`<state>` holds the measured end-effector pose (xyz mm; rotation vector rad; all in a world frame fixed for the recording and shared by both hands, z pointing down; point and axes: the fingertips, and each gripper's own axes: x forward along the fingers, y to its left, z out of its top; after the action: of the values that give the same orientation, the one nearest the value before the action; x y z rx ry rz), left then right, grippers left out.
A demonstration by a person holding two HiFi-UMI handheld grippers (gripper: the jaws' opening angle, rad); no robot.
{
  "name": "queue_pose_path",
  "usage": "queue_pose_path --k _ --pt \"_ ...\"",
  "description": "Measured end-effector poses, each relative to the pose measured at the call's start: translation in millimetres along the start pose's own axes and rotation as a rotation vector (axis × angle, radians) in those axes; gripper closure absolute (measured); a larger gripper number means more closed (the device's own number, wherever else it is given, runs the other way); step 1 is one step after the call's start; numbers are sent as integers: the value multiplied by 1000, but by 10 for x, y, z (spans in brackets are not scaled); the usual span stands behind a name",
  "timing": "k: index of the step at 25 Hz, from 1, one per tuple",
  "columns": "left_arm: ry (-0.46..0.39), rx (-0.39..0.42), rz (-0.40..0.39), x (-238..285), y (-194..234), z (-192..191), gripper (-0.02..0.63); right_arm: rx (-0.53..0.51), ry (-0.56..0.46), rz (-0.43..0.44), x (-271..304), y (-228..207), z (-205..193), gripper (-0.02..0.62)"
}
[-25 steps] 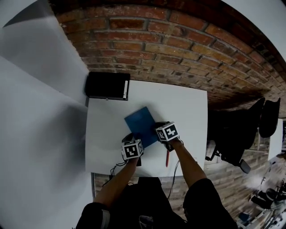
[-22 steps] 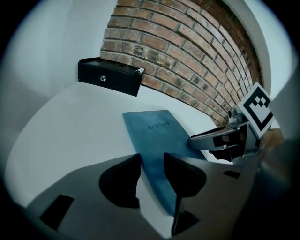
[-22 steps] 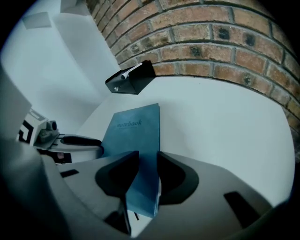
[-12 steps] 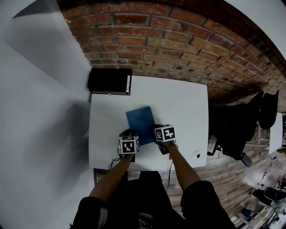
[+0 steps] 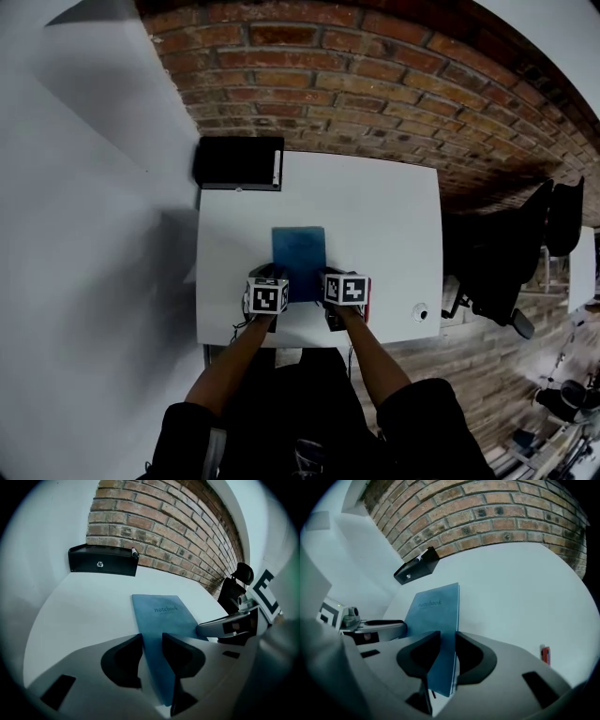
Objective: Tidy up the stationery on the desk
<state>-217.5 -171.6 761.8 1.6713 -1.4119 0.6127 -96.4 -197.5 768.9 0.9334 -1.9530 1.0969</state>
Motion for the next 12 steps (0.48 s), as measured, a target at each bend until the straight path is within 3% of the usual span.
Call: queue_pose_path --k 12 --pt "3 58 -15 -177 217 -183 460 62 -40 -19 22 303 -287 480"
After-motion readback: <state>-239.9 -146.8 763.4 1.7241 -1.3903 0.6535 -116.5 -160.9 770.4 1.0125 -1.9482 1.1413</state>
